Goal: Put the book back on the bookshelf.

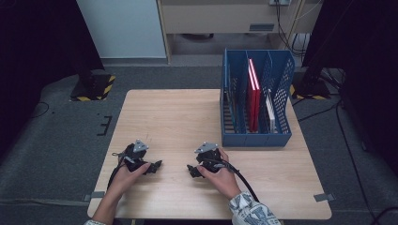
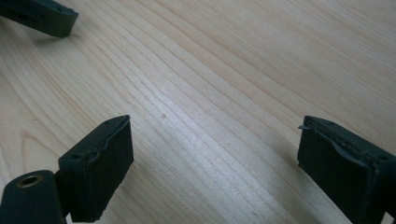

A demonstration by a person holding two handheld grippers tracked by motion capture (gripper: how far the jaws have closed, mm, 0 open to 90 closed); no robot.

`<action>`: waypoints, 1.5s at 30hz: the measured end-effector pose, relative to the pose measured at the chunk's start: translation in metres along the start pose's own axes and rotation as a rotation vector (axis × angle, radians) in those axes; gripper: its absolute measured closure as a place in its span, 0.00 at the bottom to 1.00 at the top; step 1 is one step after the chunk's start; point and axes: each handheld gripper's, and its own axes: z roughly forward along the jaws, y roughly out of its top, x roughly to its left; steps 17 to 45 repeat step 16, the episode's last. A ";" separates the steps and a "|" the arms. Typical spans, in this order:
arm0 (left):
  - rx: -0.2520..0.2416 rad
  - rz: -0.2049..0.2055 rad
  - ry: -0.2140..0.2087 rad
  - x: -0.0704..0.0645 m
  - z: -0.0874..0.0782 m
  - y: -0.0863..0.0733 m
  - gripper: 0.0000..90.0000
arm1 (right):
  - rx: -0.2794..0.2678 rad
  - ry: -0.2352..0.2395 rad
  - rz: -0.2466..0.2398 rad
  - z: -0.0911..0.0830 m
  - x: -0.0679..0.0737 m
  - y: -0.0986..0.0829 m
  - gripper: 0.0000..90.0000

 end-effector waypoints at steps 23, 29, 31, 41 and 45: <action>-0.002 0.001 -0.002 0.000 0.000 0.000 0.00 | 0.001 -0.026 -0.007 -0.001 -0.009 -0.011 0.08; -0.002 0.001 -0.002 0.000 0.000 0.000 0.00 | 0.001 -0.026 -0.007 -0.001 -0.009 -0.011 0.08; -0.002 0.001 -0.002 0.000 0.000 0.000 0.00 | 0.001 -0.026 -0.007 -0.001 -0.009 -0.011 0.08; -0.002 0.001 -0.002 0.000 0.000 0.000 0.00 | 0.001 -0.026 -0.007 -0.001 -0.009 -0.011 0.08; -0.002 0.001 -0.002 0.000 0.000 0.000 0.00 | 0.001 -0.026 -0.007 -0.001 -0.009 -0.011 0.08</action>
